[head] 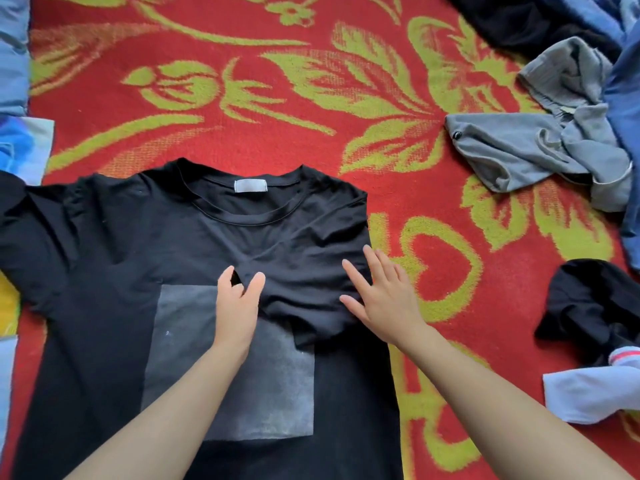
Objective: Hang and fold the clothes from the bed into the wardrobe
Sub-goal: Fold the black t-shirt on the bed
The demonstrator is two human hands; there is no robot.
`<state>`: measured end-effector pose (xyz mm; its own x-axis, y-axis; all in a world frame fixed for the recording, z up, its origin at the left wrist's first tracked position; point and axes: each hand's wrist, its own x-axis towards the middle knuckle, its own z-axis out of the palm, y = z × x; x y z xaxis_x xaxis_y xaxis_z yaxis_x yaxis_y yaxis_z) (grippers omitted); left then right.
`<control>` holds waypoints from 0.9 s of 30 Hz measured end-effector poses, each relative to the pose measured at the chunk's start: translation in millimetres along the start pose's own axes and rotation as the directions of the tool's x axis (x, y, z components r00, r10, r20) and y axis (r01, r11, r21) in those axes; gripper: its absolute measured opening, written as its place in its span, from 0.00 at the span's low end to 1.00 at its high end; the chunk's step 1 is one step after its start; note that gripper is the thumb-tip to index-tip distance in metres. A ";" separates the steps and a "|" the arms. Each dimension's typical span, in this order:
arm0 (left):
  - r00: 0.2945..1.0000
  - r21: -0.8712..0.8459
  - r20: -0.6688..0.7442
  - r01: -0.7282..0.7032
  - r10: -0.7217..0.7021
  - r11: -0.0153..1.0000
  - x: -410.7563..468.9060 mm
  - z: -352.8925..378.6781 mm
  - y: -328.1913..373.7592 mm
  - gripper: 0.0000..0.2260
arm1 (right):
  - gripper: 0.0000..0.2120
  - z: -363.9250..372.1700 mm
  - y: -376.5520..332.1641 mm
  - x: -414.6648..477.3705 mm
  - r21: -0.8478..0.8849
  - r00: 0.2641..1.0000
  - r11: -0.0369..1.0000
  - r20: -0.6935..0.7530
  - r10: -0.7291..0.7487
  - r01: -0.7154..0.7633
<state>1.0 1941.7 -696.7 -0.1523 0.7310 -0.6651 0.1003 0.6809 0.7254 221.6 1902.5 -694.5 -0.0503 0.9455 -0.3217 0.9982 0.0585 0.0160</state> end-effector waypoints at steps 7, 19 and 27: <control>0.977 -0.122 0.210 -0.001 0.027 0.993 -28.8 19.2 -24.7 0.49 | 0.43 1.4 -15.0 11.4 0.053 0.968 0.995 0.241 0.072 -0.087; 0.988 0.343 -0.131 -0.034 0.083 0.939 -52.7 -6.0 -32.1 0.26 | 0.31 1.8 -40.2 0.4 -0.012 0.981 0.998 0.180 0.069 -0.067; 0.809 0.524 -0.506 0.014 0.298 0.852 6.0 -134.8 -0.5 0.23 | 0.27 -18.0 -92.0 16.1 0.046 0.998 0.999 0.061 -0.019 0.016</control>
<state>-132.5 1939.8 -677.2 -0.5909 0.7725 -0.2323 0.5983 0.6128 0.5162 128.4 1918.1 -684.1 -0.0667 0.9230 -0.3789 0.9977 0.0585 -0.0331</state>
